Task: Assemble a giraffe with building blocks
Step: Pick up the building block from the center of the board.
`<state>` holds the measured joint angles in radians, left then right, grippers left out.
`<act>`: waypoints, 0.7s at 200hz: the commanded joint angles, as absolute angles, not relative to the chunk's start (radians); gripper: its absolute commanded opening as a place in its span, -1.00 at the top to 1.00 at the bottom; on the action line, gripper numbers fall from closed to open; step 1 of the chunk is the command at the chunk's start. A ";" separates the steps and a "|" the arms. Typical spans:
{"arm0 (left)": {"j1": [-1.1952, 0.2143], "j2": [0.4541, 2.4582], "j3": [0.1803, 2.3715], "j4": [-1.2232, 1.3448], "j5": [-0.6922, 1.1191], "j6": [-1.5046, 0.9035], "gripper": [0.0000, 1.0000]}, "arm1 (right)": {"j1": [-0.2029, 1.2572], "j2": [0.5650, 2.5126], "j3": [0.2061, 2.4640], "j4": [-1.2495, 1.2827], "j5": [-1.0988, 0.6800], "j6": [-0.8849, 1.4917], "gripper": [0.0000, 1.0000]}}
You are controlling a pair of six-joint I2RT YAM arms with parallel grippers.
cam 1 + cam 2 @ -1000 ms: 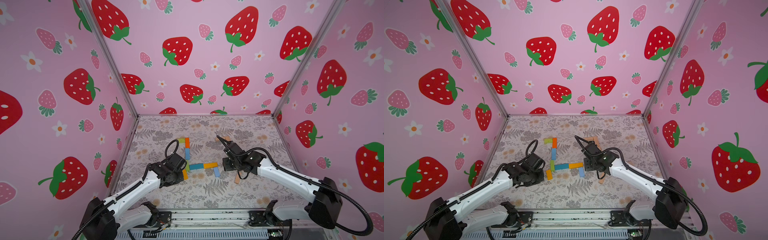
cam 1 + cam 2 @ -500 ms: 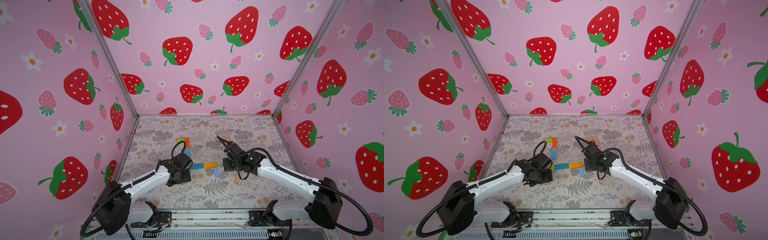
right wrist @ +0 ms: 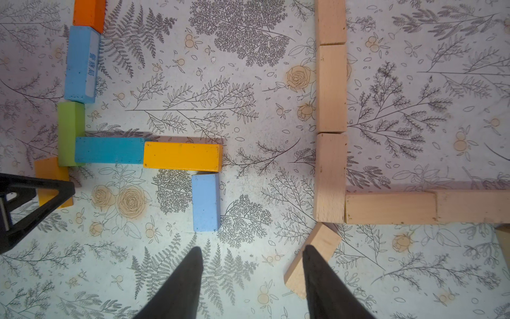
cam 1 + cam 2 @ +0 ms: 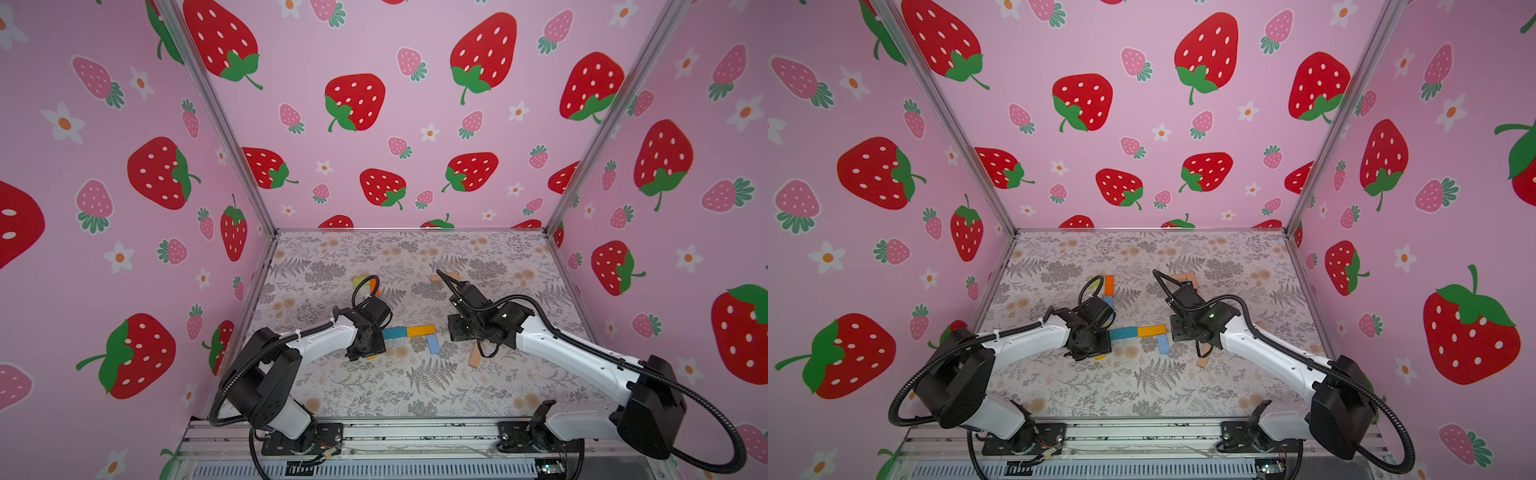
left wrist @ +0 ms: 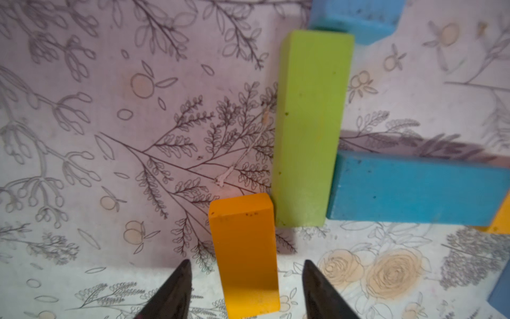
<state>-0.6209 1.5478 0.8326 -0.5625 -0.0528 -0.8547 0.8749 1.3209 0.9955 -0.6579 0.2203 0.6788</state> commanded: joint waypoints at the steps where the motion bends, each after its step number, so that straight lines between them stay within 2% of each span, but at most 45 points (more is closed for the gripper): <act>1: -0.614 1.557 0.861 -0.575 -0.079 -0.840 -0.19 | 0.868 1.311 0.992 -0.684 0.230 0.674 -0.18; 10: -0.614 1.556 0.862 -0.584 -0.086 -0.836 -0.17 | 0.868 1.312 0.991 -0.684 0.231 0.675 -0.18; 52: -0.614 1.547 0.855 -0.616 -0.110 -0.822 0.25 | 0.867 1.325 1.000 -0.680 0.222 0.671 -0.18; 105: -0.615 1.511 0.825 -0.648 -0.099 -0.813 0.56 | 0.867 1.324 1.005 -0.678 0.217 0.668 -0.18; 140: -0.630 1.416 0.787 -0.699 -0.056 -0.803 0.61 | 0.867 1.322 1.001 -0.673 0.218 0.670 -0.18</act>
<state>-0.6189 1.4796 0.8078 -0.6228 -0.0746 -0.8146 0.8700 1.3209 0.9955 -0.6590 0.2153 0.6750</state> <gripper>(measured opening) 0.327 0.591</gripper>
